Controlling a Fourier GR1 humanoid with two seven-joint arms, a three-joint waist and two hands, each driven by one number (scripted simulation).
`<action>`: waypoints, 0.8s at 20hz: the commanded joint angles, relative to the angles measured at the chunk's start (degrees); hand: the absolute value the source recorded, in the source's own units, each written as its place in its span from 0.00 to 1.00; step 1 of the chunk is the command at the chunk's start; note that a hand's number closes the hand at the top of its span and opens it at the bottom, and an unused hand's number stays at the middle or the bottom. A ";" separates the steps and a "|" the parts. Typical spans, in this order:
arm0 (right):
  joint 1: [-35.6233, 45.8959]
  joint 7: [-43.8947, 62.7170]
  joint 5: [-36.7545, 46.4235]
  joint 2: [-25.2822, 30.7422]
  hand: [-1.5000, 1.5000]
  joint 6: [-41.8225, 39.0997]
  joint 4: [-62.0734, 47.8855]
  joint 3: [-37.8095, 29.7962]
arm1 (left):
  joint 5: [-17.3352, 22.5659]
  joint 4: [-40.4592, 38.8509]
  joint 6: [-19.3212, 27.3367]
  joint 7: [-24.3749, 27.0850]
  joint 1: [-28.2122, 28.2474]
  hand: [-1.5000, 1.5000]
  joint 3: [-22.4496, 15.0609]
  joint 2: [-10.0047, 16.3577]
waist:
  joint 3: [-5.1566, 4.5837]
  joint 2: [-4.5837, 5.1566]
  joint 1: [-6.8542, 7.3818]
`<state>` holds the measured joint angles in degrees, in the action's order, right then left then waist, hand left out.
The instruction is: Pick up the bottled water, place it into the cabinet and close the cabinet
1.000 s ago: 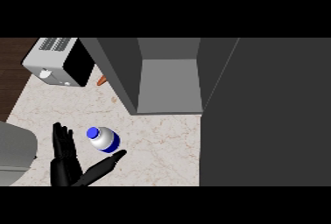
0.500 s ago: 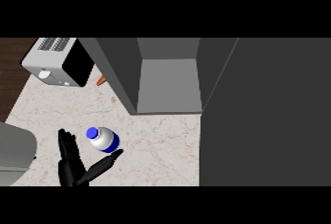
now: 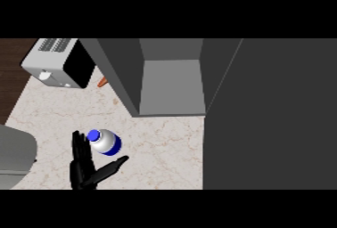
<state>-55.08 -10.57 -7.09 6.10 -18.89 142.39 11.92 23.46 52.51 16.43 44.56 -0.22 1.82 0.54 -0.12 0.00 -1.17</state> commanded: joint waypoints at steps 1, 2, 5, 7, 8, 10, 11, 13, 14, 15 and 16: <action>-2.73 2.52 -2.99 0.81 0.00 -0.31 7.84 -0.22 | 1.57 -9.71 -3.85 2.31 -7.51 0.00 3.03 0.02 | 0.01 0.05 -0.21; -1.74 2.86 -3.25 0.47 0.00 0.49 6.63 -1.28 | 4.16 -10.89 -3.79 5.53 -7.16 0.00 0.93 -0.51 | 0.01 0.06 0.01; -2.55 -0.52 -1.27 -0.10 0.00 -0.65 4.27 0.09 | 7.31 -16.71 -5.78 11.17 -10.08 1.00 4.09 -0.52 | -0.01 0.02 -0.35; -3.90 0.50 -4.82 1.64 0.00 -1.74 6.55 -2.40 | 7.81 -18.05 -5.56 11.26 -11.69 1.00 4.69 -0.53 | 0.03 0.02 -0.22; -3.60 1.62 -2.07 0.78 0.00 -0.65 6.95 -0.29 | 7.90 -21.13 -7.71 13.09 -12.22 1.00 6.17 -0.54 | -0.03 0.14 -0.28; -3.02 -0.83 -5.13 1.71 0.00 -1.86 4.88 -3.97 | 10.70 -21.51 -7.70 13.44 -12.88 1.00 4.60 -0.54 | 0.00 0.13 -0.40; -5.26 -0.67 -2.65 1.12 0.00 -1.69 6.84 -1.42 | 10.20 -20.92 -11.06 13.16 -11.98 1.00 5.50 -0.54 | -0.04 0.09 -0.60; -5.01 -2.44 -1.34 1.05 0.00 -2.38 4.61 -1.49 | 10.77 -19.95 -11.31 12.76 -12.41 1.00 5.63 -0.14 | 0.02 -0.01 -0.33; -4.65 -0.85 -4.98 1.41 0.00 -2.01 6.72 -2.98 | 11.35 -20.33 -10.72 14.88 -11.76 1.00 3.79 -0.54 | 0.01 0.09 -0.21; -3.68 -4.13 -1.77 0.86 0.00 -2.78 1.36 -2.67 | 12.94 -22.72 -11.14 16.48 -13.04 1.00 3.15 -0.54 | -0.01 0.08 -0.55; -4.45 -3.38 -3.47 1.54 0.00 -3.05 3.77 -3.46 | 11.97 -22.71 -13.52 13.24 -14.52 1.00 5.76 1.58 | -0.02 0.19 -0.65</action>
<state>-58.00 -14.70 -6.36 6.90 -21.12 141.84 9.90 33.93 35.62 7.24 58.20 -8.79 4.76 -0.02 1.35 -0.70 -1.04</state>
